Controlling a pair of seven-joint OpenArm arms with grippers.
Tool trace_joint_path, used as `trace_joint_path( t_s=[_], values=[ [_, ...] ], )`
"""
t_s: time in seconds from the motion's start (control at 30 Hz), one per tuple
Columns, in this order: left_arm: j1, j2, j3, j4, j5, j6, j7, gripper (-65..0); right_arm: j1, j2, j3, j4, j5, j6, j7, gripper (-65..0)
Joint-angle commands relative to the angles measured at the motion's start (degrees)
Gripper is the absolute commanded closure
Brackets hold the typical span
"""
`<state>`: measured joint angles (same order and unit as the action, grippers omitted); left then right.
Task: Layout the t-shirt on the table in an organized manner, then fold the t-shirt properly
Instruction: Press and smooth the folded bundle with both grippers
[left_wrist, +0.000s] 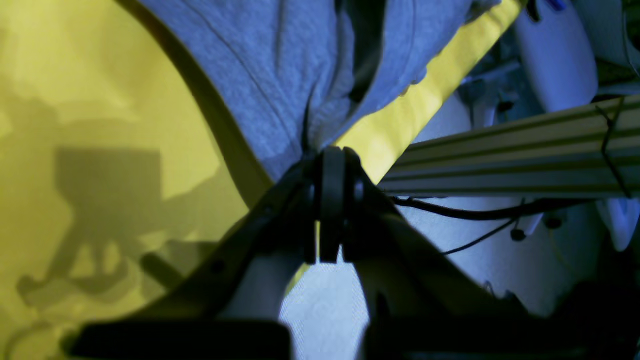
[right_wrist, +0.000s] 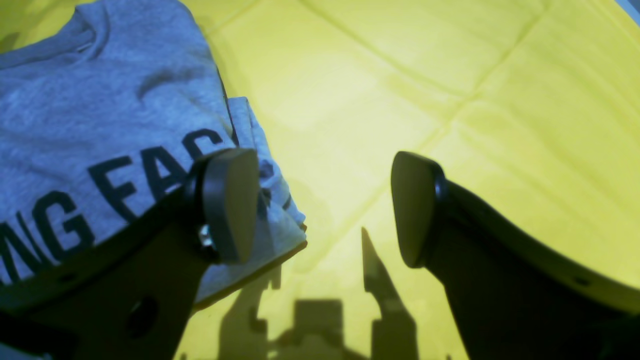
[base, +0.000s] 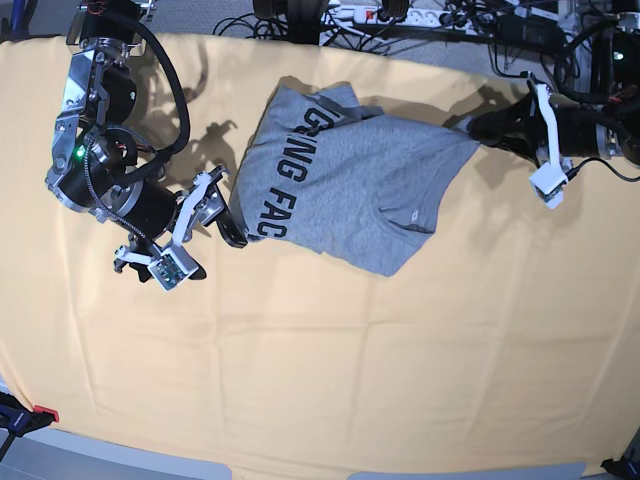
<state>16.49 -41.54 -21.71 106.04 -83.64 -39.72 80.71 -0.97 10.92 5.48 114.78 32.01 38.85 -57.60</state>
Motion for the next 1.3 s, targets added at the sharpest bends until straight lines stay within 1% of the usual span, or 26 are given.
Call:
trace_joint_path(
  t_s=[0.0, 0.03, 0.07, 0.2, 0.23, 0.33, 0.37, 0.47, 0.5, 0.53, 0.6, 0.67, 0.7, 0.73, 0.77, 0.8, 0.83, 0.93, 1.07, 1.13, 1.2, 1.27],
  values=[
    [-0.3, -1.8, -0.4, 0.8, -1.4, -0.3, -0.7, 0.0, 0.9, 0.4, 0.2, 1.0, 1.2, 0.2, 1.4, -43.3],
    [-0.5, -2.3, -0.4, 0.8, -1.4, -0.3, -0.7, 0.0, 0.9, 0.4, 0.2, 1.0, 1.2, 0.2, 1.4, -43.3],
    [-0.5, -2.6, -0.4, 0.8, 0.3, -0.3, -0.7, 0.0, 0.9, 0.4, 0.2, 1.0, 1.2, 0.2, 1.4, -43.3],
    [-1.4, -2.9, -0.5, 0.8, 11.2, -0.3, -0.7, 0.0, 0.9, 0.4, 0.2, 1.0, 1.3, 0.2, 1.4, -43.3],
    [-1.5, -2.9, -0.5, 0.8, 13.0, -0.3, -0.7, 0.0, 0.9, 0.4, 0.2, 1.0, 1.3, 0.2, 1.4, -43.3],
    [-1.4, -2.9, -0.4, 0.8, 12.4, -0.3, -1.1, -1.0, 0.9, 0.4, 0.2, 1.0, 1.3, 0.2, 1.0, -43.3],
    [-1.4, -2.9, -0.4, 0.8, 12.0, -0.3, -1.1, -9.3, 0.9, 0.4, 0.2, 1.0, 1.2, 0.2, 1.0, -43.3],
    [-1.4, -3.0, -0.4, 0.8, 10.6, -0.3, -1.0, -38.7, 0.9, 0.4, 0.2, 1.0, 1.2, 0.2, 1.0, -43.3],
    [-1.5, -3.1, -0.4, 0.8, 9.9, -0.3, -1.0, -45.6, 1.0, 0.4, 0.2, 1.0, 1.3, 0.2, 1.1, -43.3],
    [-1.7, -3.3, -0.4, 0.8, 9.3, -0.3, -1.2, -50.0, 1.0, 0.4, 0.2, 1.0, 1.5, 0.2, 1.1, -43.3],
    [-3.5, -3.4, -0.5, 0.8, 9.2, -0.1, -1.2, -49.6, 0.9, 0.4, 0.2, 1.0, 3.1, 0.2, 1.0, -43.3],
    [-5.8, -3.4, -0.5, 0.8, 8.0, 2.7, -1.5, -48.2, 0.9, 0.4, 0.1, 1.0, 4.7, 0.8, 1.0, -42.5],
    [-6.7, -3.1, -0.5, 0.9, 5.6, 3.3, -1.4, -43.2, 1.0, 0.4, 0.0, 1.0, 5.4, 1.1, 1.0, -38.1],
    [-7.2, -2.8, -0.5, 0.9, 3.9, 2.3, -0.9, -32.5, 1.0, 0.4, -0.3, 1.0, 5.5, 1.1, 1.0, -29.3],
    [-7.5, -2.3, -0.5, 0.9, 2.8, 0.6, -0.7, -16.6, 1.0, 0.4, -0.6, 1.0, 5.4, 1.1, 1.0, -17.4],
    [-7.6, -1.6, -0.5, 0.8, 1.8, -0.2, -0.7, 0.0, 1.0, 0.4, -0.9, 1.0, 5.0, 1.1, 1.0, -5.3],
    [-7.6, -0.9, -0.5, 0.8, 0.6, -0.3, -0.7, 0.0, 1.0, 0.4, -1.1, 1.0, 4.5, 1.1, 1.1, 0.0],
    [-7.6, 2.0, -0.5, 0.8, -1.4, -0.3, -0.7, 0.0, 2.2, 0.4, -1.9, 0.5, 3.6, 1.1, 1.4, 0.0],
    [-7.6, 6.3, 0.2, 1.4, -1.4, -0.3, -0.7, 0.0, 5.5, 0.4, -4.4, -3.7, 3.0, 1.1, 1.5, 0.0],
    [-7.0, 7.1, 1.9, 2.3, -1.4, -0.3, -0.7, 0.0, 7.9, 0.4, -7.0, -8.6, 2.0, 1.1, 1.5, 0.0],
    [-6.3, 7.1, 4.5, 3.8, -1.4, -0.3, -0.7, 0.0, 10.8, 0.4, -9.8, -14.1, 1.9, 1.1, 1.5, 0.0],
    [-5.7, 7.1, 7.5, 5.8, -1.4, -0.3, -0.7, 0.0, 13.7, 0.4, -12.5, -18.3, 0.3, 1.1, 1.4, 0.0]
  ],
)
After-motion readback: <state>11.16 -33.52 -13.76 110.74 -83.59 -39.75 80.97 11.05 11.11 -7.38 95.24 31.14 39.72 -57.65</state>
